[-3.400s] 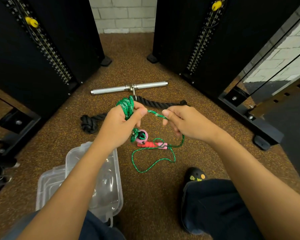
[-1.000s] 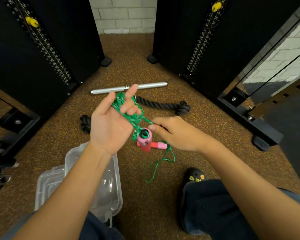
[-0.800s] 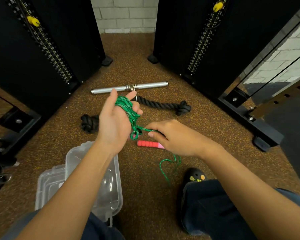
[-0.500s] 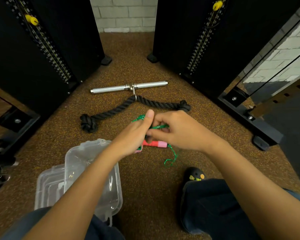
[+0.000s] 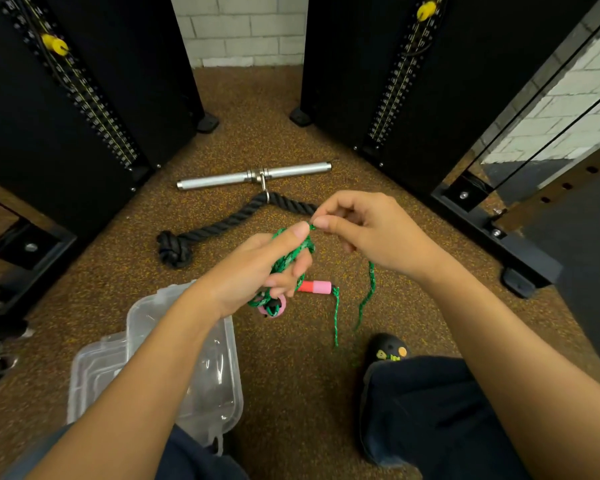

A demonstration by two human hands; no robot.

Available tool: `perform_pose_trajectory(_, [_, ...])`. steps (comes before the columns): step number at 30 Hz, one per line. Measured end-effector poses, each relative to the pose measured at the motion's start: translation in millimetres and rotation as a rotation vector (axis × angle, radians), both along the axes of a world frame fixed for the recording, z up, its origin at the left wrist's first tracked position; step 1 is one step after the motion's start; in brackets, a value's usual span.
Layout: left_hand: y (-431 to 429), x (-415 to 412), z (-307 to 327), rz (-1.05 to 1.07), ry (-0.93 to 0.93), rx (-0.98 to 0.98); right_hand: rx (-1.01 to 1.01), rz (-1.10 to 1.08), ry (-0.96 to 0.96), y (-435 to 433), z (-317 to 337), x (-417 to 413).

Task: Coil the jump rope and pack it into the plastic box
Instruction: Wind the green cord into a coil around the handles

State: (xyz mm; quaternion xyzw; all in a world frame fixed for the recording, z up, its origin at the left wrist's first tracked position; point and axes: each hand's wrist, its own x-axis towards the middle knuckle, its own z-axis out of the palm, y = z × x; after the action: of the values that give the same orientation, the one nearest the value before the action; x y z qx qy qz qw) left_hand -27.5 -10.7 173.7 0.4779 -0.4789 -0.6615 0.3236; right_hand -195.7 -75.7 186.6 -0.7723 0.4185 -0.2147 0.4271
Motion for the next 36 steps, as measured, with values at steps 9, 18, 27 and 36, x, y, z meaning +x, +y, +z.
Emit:
perform_pose_trajectory(9, [-5,7,-4,0.11,0.809,0.135,-0.109,0.064,0.068,22,-17,23])
perform_pose_trajectory(18, [-11,16,-11,0.464,0.814,0.038,-0.028,0.234,0.225,36,-27,32])
perform_pose_trajectory(27, [-9,1,-21,0.332,-0.154,-0.117,-0.222,0.218,0.254,39,-14,30])
perform_pose_trajectory(36, [-7,1,-31,0.174,-0.369,-0.059,-0.263,0.054,0.128,20,-2,15])
